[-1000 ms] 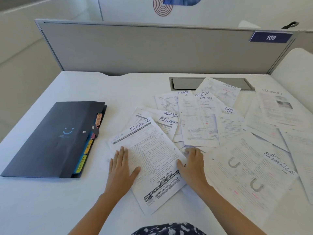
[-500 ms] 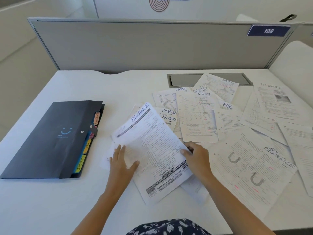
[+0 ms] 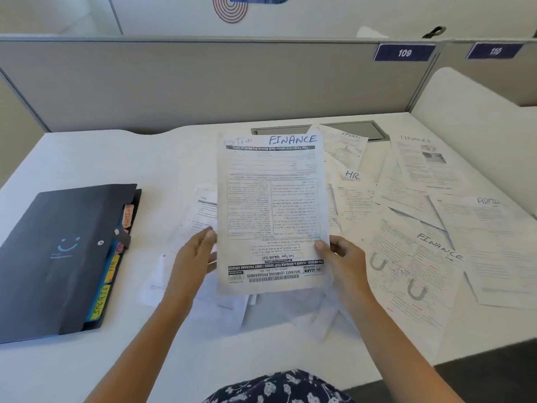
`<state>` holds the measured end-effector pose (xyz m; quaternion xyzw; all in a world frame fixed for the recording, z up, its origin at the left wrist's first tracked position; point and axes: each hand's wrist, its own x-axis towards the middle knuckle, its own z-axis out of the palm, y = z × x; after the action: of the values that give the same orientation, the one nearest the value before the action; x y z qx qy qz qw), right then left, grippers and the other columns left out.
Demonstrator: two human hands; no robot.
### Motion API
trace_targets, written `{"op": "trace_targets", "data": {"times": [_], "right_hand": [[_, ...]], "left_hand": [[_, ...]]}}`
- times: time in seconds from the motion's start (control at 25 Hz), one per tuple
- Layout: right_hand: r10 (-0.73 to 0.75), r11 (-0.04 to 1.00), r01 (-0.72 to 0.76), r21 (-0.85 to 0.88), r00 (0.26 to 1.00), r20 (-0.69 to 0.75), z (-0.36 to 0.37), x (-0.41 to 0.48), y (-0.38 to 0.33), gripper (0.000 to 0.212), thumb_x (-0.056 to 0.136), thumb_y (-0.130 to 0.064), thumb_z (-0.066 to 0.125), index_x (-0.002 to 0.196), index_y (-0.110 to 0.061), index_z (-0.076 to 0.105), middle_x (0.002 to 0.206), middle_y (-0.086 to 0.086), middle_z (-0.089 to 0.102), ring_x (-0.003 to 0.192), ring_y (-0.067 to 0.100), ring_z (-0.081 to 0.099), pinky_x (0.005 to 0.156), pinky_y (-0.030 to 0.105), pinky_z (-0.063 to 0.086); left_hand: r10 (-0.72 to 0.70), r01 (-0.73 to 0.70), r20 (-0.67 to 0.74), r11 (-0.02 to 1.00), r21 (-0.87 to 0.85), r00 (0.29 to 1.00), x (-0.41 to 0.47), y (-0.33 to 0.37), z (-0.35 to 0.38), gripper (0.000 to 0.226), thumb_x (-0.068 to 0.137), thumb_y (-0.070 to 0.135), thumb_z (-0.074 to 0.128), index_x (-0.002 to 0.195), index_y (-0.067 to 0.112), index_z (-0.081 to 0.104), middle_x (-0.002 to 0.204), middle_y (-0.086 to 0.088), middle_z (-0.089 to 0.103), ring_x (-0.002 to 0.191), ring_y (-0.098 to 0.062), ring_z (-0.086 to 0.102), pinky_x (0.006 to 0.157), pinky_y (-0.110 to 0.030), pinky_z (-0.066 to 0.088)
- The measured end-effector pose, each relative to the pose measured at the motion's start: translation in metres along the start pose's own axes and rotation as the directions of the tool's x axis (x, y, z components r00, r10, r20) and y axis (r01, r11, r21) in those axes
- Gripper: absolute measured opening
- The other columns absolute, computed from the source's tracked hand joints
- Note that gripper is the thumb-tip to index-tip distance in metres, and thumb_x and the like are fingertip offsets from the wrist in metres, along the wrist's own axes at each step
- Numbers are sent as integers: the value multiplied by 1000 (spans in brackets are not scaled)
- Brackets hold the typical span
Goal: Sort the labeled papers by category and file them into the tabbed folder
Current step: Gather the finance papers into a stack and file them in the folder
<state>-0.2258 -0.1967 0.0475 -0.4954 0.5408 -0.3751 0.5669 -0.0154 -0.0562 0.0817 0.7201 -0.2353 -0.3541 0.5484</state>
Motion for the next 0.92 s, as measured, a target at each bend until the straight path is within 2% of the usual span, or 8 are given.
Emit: {"op": "trace_targets", "data": {"times": [0.12, 0.24, 0.32, 0.48, 0.56, 0.72, 0.8, 0.92], "right_hand": [[-28, 999, 29, -44, 999, 30, -3, -6, -2, 14, 82, -13, 71, 96, -14, 72, 89, 7, 74, 89, 27, 70, 63, 26, 54], [-110, 990, 111, -82, 994, 19, -6, -10, -6, 12, 84, -15, 70, 95, -18, 72, 87, 0, 74, 86, 17, 70, 70, 24, 54], [-182, 977, 174, -124, 982, -57, -16, -10, -11, 10, 84, -15, 69, 93, -20, 71, 85, -5, 73, 82, 12, 68, 76, 19, 53], [-297, 923, 195, -331, 908, -295, -60, -6, -11, 15, 85, -11, 66, 98, -17, 69, 92, -3, 70, 84, 10, 63, 67, 1, 42], [-283, 894, 92, -439, 876, -391, -91, -2, 0, 22, 85, -5, 65, 105, -13, 66, 104, 5, 66, 95, 19, 61, 72, 7, 41], [-72, 735, -334, -590, 827, -558, -140, -6, 22, 42, 86, -13, 65, 125, -5, 51, 132, 22, 43, 121, 37, 40, 97, 37, 35], [11, 620, -504, -601, 772, -636, -150, -14, 26, 55, 84, -23, 69, 128, -2, 43, 133, 26, 38, 121, 41, 36, 100, 44, 34], [69, 619, -586, -523, 704, -707, -154, -17, 27, 68, 79, -29, 75, 126, 4, 37, 129, 29, 38, 118, 44, 38, 98, 49, 37]], "left_hand": [[-2, 1, 53, 1000, 11, 999, 3, 11, 6, 24, 94, 30, 55, 113, 20, 67, 103, 7, 73, 95, -14, 70, 85, -36, 56], [22, -23, 50, 1000, 11, 999, 8, 12, 13, 18, 92, 16, 59, 99, 29, 68, 98, 6, 73, 95, -17, 69, 88, -43, 54], [24, -24, 32, 1000, 0, 999, 11, 11, 15, 26, 91, 10, 60, 93, 35, 66, 92, 8, 74, 92, -18, 69, 87, -44, 54], [2, -2, 21, 1000, 11, 1000, 13, 6, 16, 28, 89, 8, 61, 90, 36, 65, 91, 6, 73, 90, -23, 69, 88, -50, 53], [-9, 9, 28, 1000, 7, 1000, 14, 4, 17, 27, 89, 8, 62, 91, 35, 66, 93, 5, 72, 91, -24, 68, 88, -50, 53], [20, -20, 15, 1000, 24, 1000, 14, 4, 20, 21, 90, 9, 61, 105, 23, 65, 92, 5, 71, 88, -21, 67, 87, -45, 52], [51, -51, -12, 997, 51, 999, 16, 5, 23, 23, 90, 9, 60, 110, 19, 65, 89, 7, 69, 86, -20, 66, 85, -41, 51], [65, -63, -31, 996, 71, 997, 16, 5, 26, 23, 90, 9, 59, 111, 17, 65, 88, 8, 68, 85, -22, 65, 84, -40, 50]]}}
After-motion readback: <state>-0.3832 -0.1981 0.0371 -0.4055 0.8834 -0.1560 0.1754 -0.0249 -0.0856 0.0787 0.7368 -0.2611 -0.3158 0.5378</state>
